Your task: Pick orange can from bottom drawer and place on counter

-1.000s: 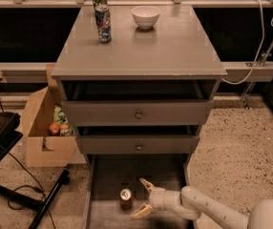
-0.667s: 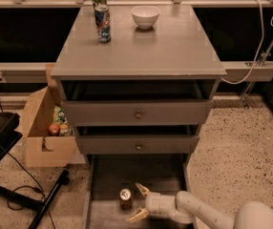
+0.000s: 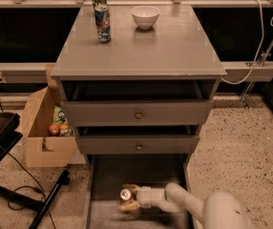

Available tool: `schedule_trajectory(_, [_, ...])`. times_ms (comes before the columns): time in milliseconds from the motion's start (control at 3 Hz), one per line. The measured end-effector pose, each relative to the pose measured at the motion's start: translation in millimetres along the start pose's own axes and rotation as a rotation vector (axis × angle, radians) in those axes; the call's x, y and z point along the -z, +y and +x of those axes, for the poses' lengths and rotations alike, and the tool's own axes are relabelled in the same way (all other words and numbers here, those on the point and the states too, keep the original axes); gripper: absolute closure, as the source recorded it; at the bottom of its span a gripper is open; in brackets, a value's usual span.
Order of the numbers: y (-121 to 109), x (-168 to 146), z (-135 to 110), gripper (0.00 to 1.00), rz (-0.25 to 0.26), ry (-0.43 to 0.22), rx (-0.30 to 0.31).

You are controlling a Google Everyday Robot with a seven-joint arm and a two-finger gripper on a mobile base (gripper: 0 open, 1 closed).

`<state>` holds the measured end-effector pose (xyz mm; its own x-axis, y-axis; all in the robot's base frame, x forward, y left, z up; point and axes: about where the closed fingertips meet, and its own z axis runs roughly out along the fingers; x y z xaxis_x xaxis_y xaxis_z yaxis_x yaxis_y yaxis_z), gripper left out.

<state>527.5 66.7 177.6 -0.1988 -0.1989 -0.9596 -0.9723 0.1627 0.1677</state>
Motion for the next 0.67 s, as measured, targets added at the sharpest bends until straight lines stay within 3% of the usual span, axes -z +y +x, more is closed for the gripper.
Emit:
schedule_trajectory(333, [-28, -20, -8, 0.49, -0.033, -0.013, 0.030])
schedule_trajectory(667, [-50, -11, -42, 0.72, -0.036, -0.037, 0.029])
